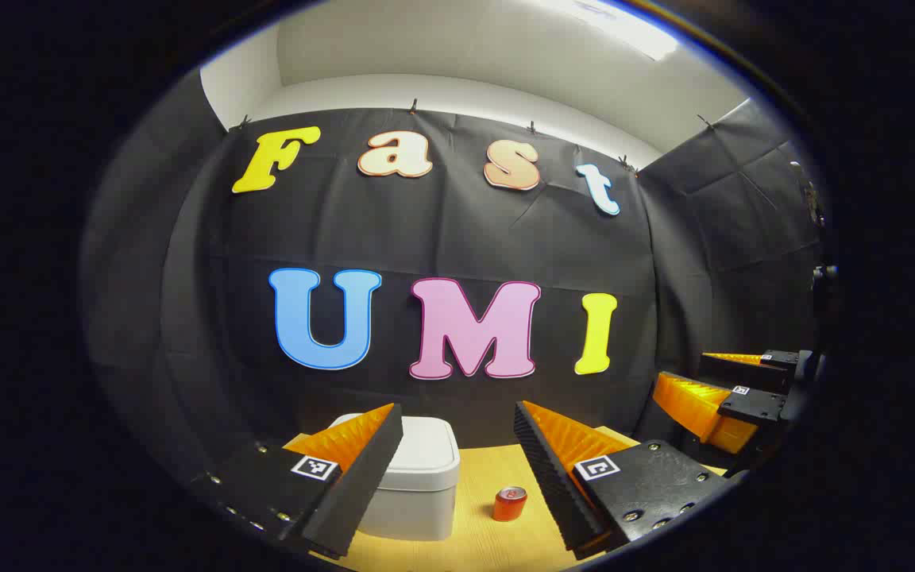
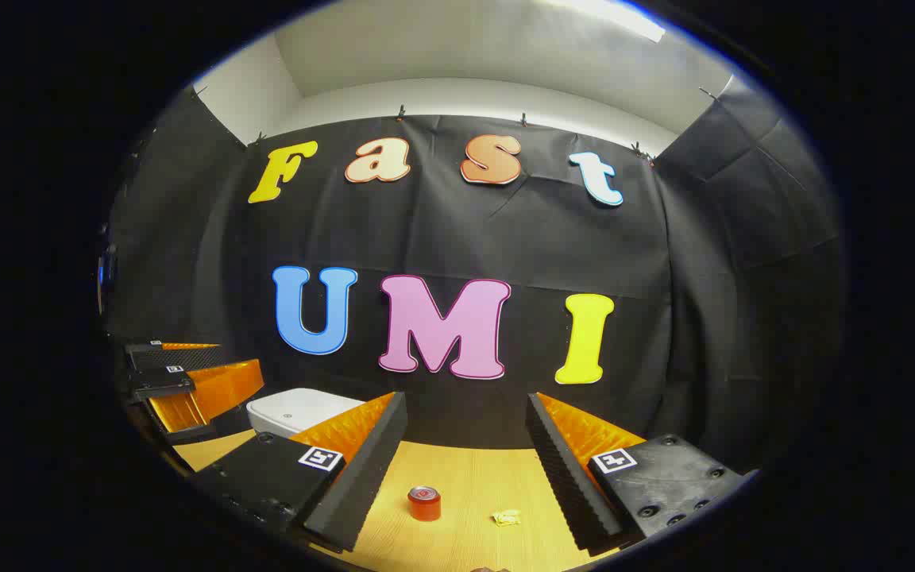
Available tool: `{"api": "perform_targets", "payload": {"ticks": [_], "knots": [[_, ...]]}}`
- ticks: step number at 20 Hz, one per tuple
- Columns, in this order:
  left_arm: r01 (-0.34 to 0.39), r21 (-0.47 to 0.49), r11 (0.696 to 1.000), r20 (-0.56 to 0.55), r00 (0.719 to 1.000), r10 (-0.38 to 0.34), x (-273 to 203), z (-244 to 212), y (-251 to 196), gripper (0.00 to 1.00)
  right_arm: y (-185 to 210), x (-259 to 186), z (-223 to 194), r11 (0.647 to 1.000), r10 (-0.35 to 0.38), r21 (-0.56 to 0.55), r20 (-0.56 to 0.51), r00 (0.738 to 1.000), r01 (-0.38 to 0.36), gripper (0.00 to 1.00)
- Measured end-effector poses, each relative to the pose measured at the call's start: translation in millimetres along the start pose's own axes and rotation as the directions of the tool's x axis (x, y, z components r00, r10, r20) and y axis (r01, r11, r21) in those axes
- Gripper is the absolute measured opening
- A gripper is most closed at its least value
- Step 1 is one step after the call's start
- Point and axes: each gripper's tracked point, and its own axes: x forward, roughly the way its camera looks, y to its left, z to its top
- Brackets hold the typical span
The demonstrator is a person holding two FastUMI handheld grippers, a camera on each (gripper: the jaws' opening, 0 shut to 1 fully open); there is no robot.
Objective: Press the lid of the desktop garbage bin to open it, pick up the crumpled paper on the desktop and throw it into the bin, then pick up the pop can on the desktop and drop it into the bin, and finally close the garbage bin lid.
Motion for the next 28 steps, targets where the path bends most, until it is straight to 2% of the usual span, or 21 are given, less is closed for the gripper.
{"api": "perform_targets", "payload": {"ticks": [9, 13, 15, 18, 20, 28], "knots": [[0.015, -0.002, 1.0, 0.005, 1.0, -0.015, -0.2, 3.8, -0.8, 0.93, 4.0, -4.5, 8.0, 1.0, 0.008, -0.014, 0.021, 1.0, -0.007, 0.97], [0.025, -0.075, 0.997, -0.013, 1.0, -0.027, 2.9, 4.5, -4.7, 0.93, 3.6, -4.5, 5.1, 1.0, 0.001, -0.015, 0.008, 1.0, -0.001, 0.97], [0.024, -0.068, 0.997, -0.013, 1.0, -0.025, 3.9, 4.7, -1.8, 0.93, 3.2, -6.9, 5.0, 1.0, 0.001, -0.015, 0.003, 1.0, -0.001, 0.97], [-0.004, -0.042, 0.999, -0.009, 1.0, 0.004, 5.8, 5.3, 9.6, 0.93, 4.3, -8.4, 5.9, 1.0, 0.0, -0.018, 0.008, 1.0, 0.0, 0.97], [-0.025, -0.058, 0.998, -0.012, 1.0, 0.024, 7.7, 1.0, 15.2, 0.93, 7.2, -7.6, 3.0, 1.0, 0.004, -0.015, -0.005, 1.0, -0.004, 0.97], [-0.058, -0.049, 0.997, -0.035, 0.998, 0.057, 23.4, -4.1, 40.0, 0.93, 13.0, -9.6, 2.2, 1.0, 0.016, -0.022, -0.014, 1.0, -0.016, 0.97]]}}
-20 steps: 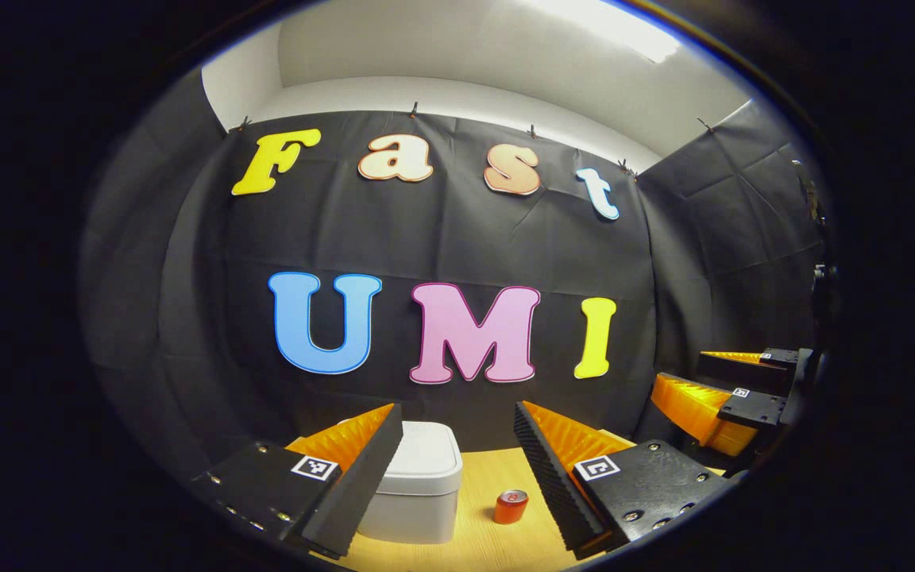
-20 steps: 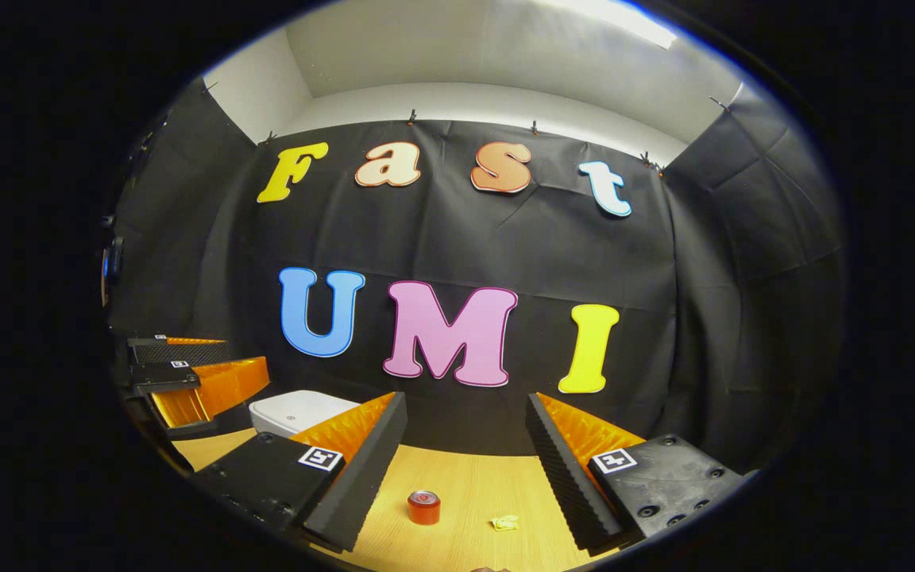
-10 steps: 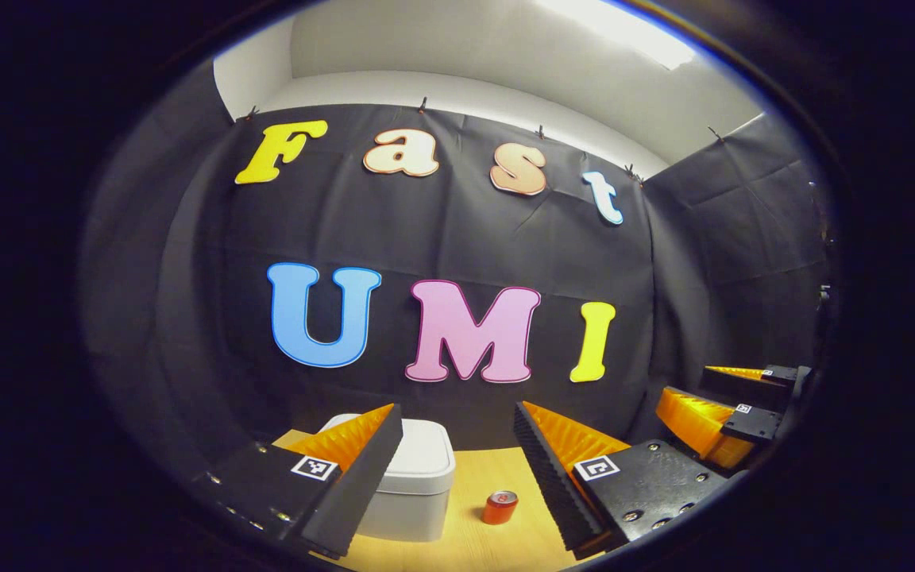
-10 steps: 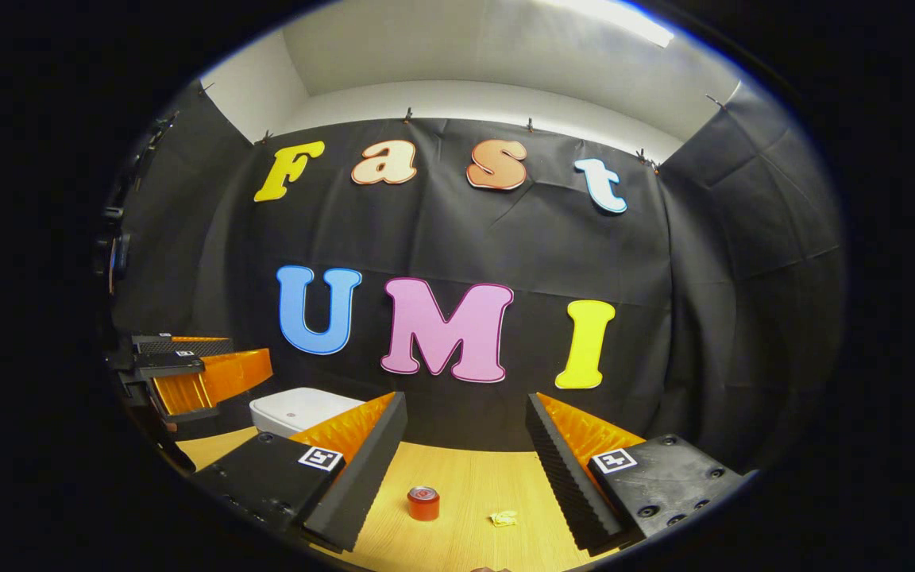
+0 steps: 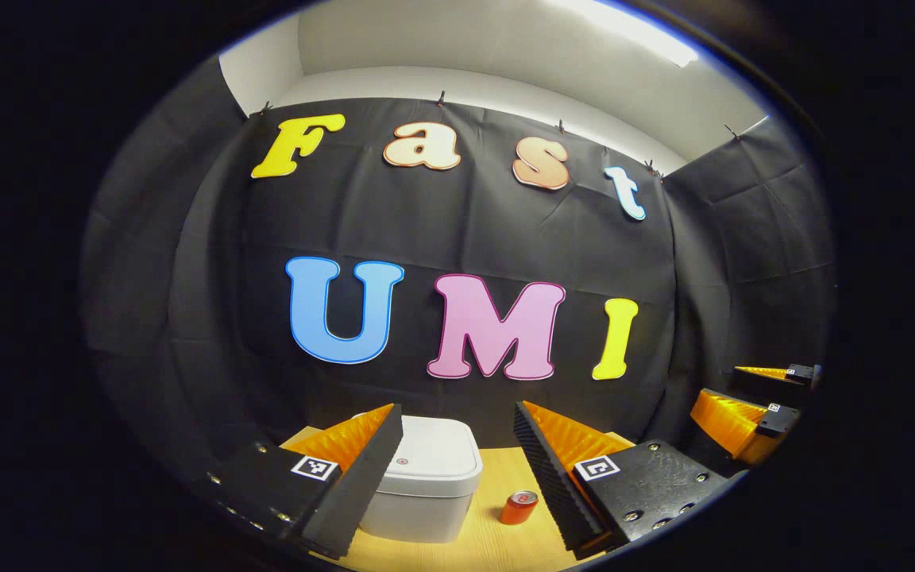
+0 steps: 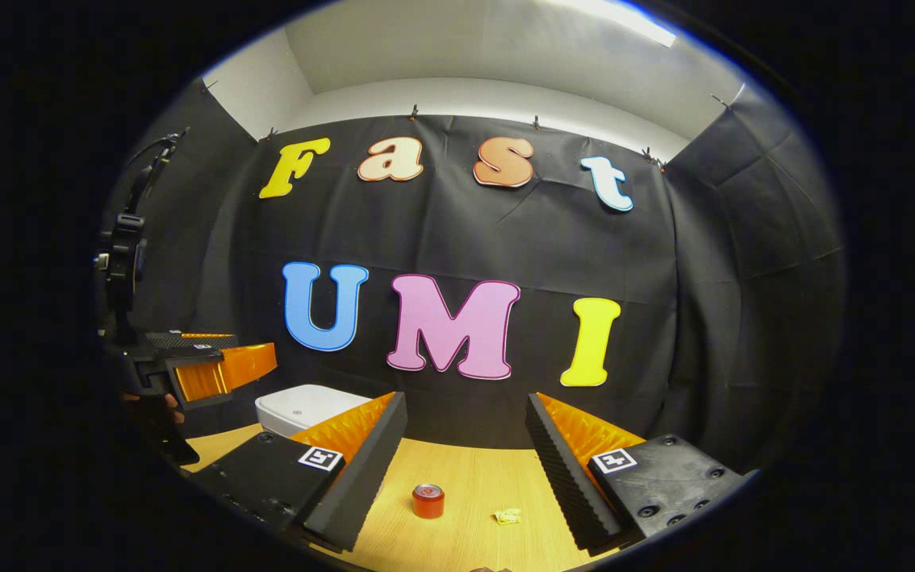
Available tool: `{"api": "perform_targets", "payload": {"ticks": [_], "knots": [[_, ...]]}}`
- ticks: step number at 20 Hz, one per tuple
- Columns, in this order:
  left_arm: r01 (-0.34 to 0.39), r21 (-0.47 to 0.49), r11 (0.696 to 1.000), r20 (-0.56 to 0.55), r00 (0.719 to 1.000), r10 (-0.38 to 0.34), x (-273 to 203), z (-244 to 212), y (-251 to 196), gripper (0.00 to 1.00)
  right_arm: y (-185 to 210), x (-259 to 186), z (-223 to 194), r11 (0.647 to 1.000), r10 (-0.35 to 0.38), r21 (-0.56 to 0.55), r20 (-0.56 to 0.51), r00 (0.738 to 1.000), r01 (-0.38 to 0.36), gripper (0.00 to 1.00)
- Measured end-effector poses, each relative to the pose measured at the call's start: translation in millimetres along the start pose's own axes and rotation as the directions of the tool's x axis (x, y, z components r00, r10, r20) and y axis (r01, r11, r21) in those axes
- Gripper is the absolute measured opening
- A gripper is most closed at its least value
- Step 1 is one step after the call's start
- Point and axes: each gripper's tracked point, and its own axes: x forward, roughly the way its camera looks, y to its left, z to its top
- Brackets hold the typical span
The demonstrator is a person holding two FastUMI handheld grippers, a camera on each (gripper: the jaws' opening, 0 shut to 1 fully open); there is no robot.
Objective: Press the lid of the desktop garbage bin to open it, pick up the crumpled paper on the desktop and throw it into the bin, then pick up the pop can on the desktop and drop it into the bin, and finally close the garbage bin lid.
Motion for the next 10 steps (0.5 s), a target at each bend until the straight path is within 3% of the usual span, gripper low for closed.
{"api": "perform_targets", "payload": {"ticks": [7, 10], "knots": [[-0.007, 0.001, 1.0, -0.073, 0.997, 0.007, 38.6, -14.7, 16.5, 0.93, -2.4, 2.3, -11.3, 1.0, -0.002, 0.004, -0.036, 0.999, 0.002, 0.97], [-0.039, -0.02, 0.999, -0.132, 0.991, 0.036, 52.4, -27.4, 24.2, 0.67, -6.2, 4.9, -14.9, 1.0, -0.008, 0.002, -0.044, 0.999, 0.008, 0.98]]}}
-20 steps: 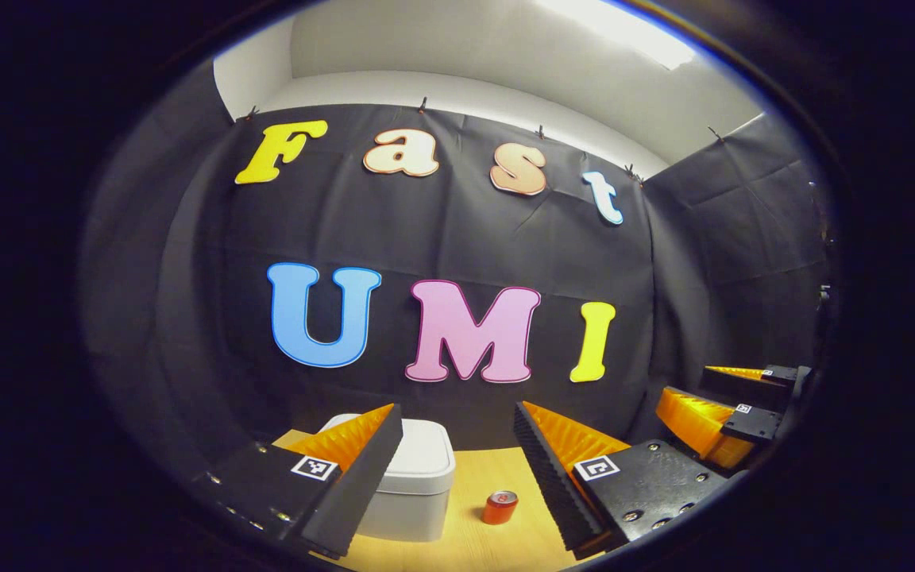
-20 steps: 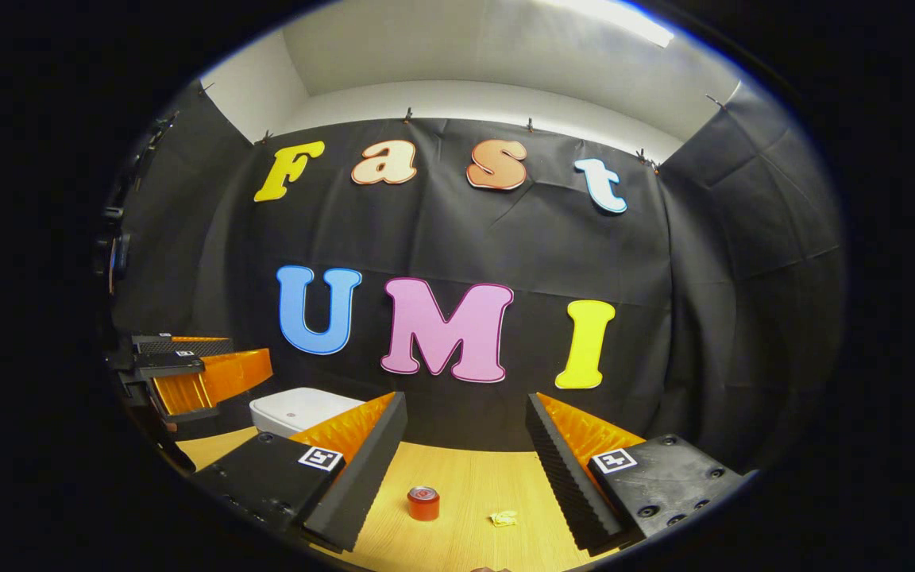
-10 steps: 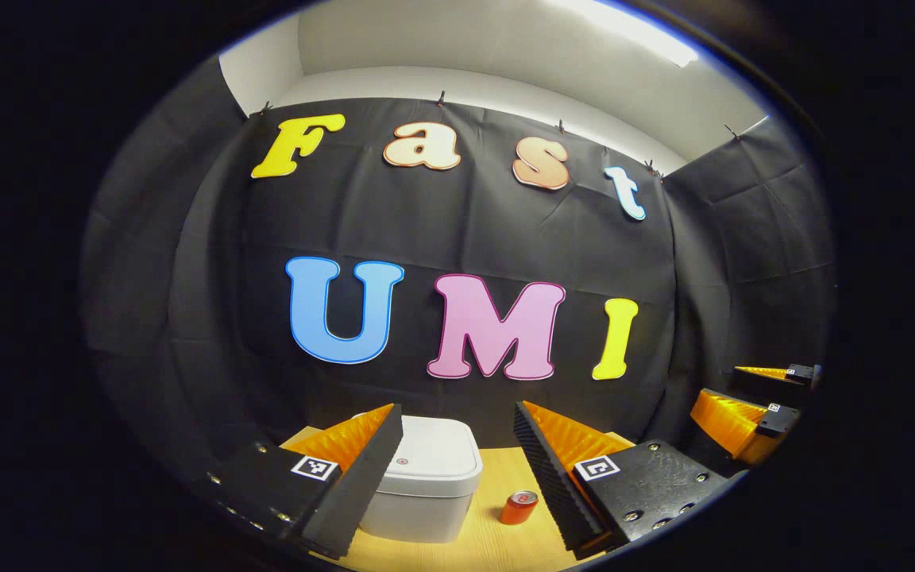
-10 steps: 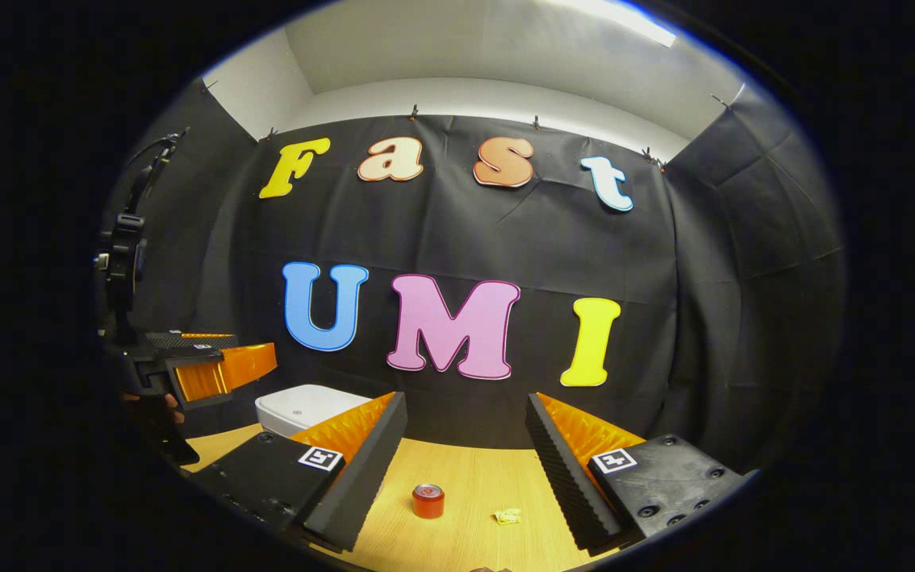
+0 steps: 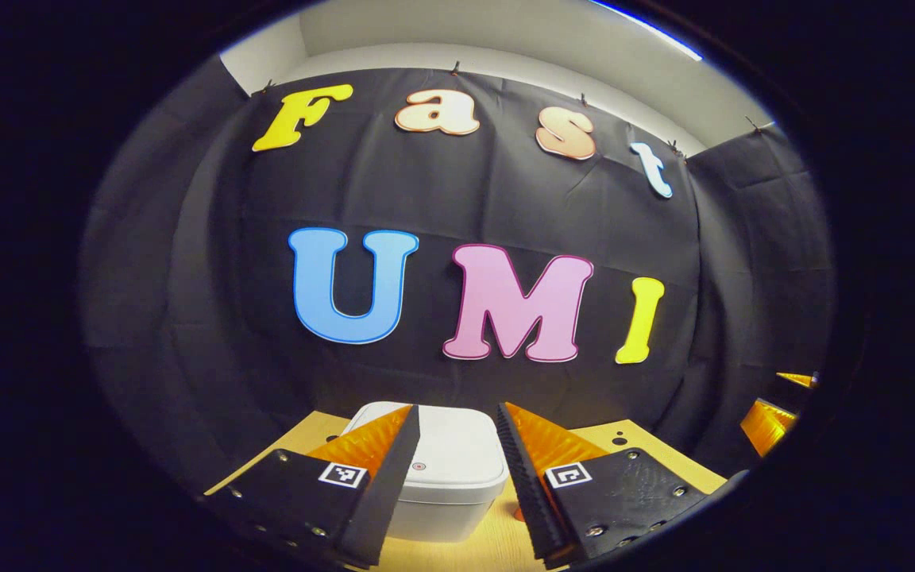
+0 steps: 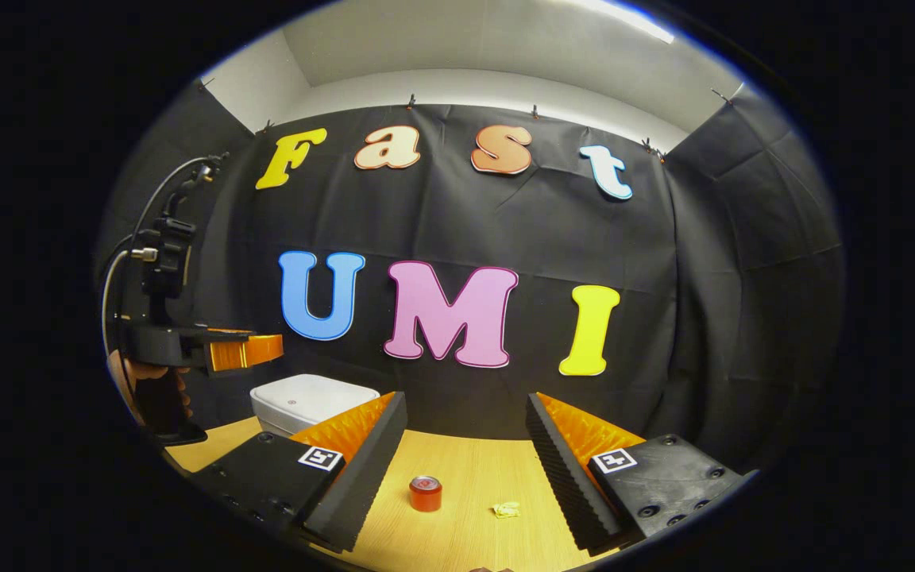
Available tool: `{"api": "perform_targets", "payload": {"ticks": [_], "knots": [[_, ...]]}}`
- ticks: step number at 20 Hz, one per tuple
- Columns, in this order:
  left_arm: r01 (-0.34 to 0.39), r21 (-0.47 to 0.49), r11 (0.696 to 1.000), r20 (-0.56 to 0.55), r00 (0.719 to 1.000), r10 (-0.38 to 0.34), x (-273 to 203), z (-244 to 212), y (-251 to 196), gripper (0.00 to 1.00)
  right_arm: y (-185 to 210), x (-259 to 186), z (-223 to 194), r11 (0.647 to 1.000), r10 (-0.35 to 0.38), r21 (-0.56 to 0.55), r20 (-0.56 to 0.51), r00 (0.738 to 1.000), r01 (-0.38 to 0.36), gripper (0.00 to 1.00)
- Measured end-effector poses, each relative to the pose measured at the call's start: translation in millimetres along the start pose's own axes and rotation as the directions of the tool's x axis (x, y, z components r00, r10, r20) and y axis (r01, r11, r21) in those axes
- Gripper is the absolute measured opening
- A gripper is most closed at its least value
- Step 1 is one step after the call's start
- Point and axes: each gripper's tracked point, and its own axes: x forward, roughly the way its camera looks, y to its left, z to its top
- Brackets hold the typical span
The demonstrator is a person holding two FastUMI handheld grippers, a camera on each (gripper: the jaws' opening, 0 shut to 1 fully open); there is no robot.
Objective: Press the lid of the desktop garbage bin to open it, pick up the crumpled paper on the desktop and throw it into the bin, then pick up the pop can on the desktop and drop it into the bin, and finally close the garbage bin lid.
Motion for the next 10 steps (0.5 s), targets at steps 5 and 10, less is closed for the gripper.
{"api": "perform_targets", "payload": {"ticks": [5, 10], "knots": [[-0.019, 0.017, 1.0, -0.077, 0.997, 0.02, 26.8, -18.3, 9.4, 0.49, -11.5, 4.8, -10.9, 0.999, -0.028, 0.034, -0.037, 0.999, 0.029, 0.98], [-0.041, 0.045, 0.998, -0.119, 0.992, 0.046, 50.8, -35.5, 19.4, 0.15, -18.6, 9.0, -15.5, 0.998, -0.047, 0.033, -0.048, 0.998, 0.049, 0.98]]}}
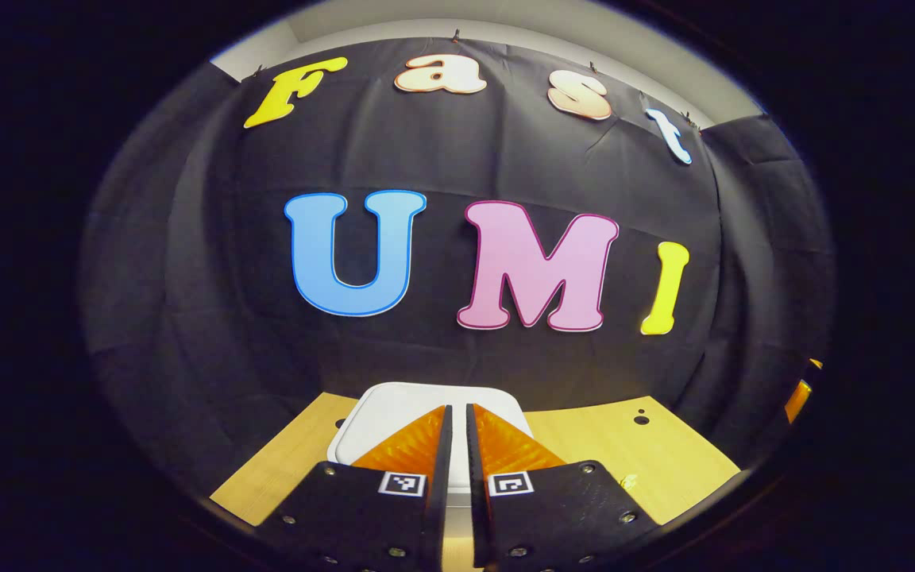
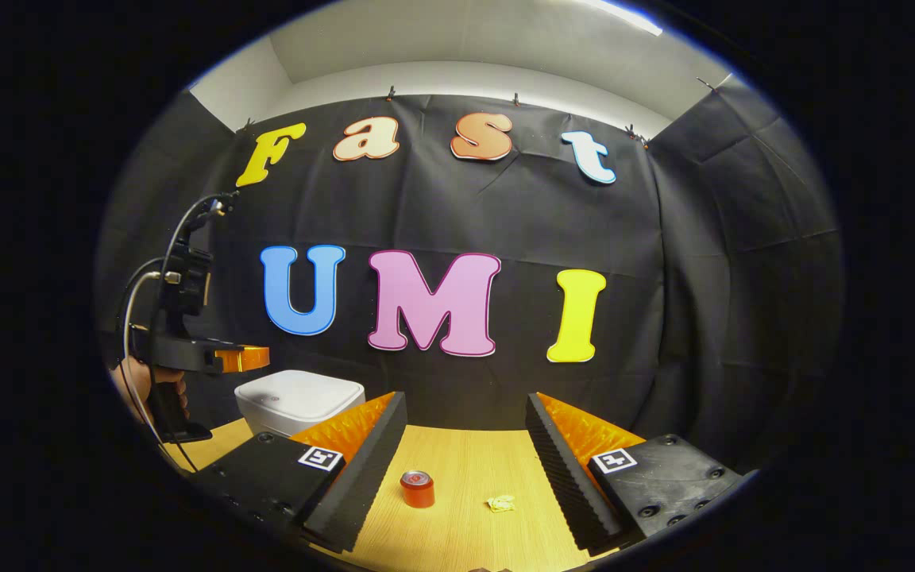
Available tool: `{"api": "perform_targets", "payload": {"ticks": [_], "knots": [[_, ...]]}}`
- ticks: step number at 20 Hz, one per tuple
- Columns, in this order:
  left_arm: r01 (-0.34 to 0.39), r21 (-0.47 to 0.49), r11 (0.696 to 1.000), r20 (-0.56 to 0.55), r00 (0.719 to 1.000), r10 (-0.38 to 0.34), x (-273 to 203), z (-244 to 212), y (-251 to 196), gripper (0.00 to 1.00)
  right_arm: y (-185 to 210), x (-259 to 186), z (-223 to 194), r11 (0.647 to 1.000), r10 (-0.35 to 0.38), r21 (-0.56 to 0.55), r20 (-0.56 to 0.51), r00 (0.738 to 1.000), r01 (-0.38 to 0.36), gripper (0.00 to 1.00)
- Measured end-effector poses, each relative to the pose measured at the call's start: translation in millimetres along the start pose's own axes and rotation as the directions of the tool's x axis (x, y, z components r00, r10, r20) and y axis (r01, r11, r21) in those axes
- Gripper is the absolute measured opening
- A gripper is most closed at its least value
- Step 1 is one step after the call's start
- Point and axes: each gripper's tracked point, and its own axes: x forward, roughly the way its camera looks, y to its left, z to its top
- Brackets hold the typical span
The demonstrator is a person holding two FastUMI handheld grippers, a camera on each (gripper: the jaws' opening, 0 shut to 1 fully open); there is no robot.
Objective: Press the lid of the desktop garbage bin to open it, pick up the crumpled paper on the desktop and throw it into the bin, then pick up the pop can on the desktop and drop it into the bin, and finally close the garbage bin lid.
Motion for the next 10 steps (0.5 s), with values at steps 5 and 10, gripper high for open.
{"api": "perform_targets", "payload": {"ticks": [5, 10], "knots": [[0.029, 0.014, 0.999, -0.072, 0.997, -0.028, 26.3, -26.9, 0.7, 0.01, -5.4, 1.9, -5.7, 1.0, -0.014, 0.003, -0.019, 1.0, 0.014, 0.97], [0.064, 0.012, 0.998, -0.133, 0.989, -0.062, 33.3, -52.4, -3.9, 0.01, -13.2, 4.5, -4.0, 0.999, -0.033, -0.004, -0.014, 0.999, 0.033, 0.97]]}}
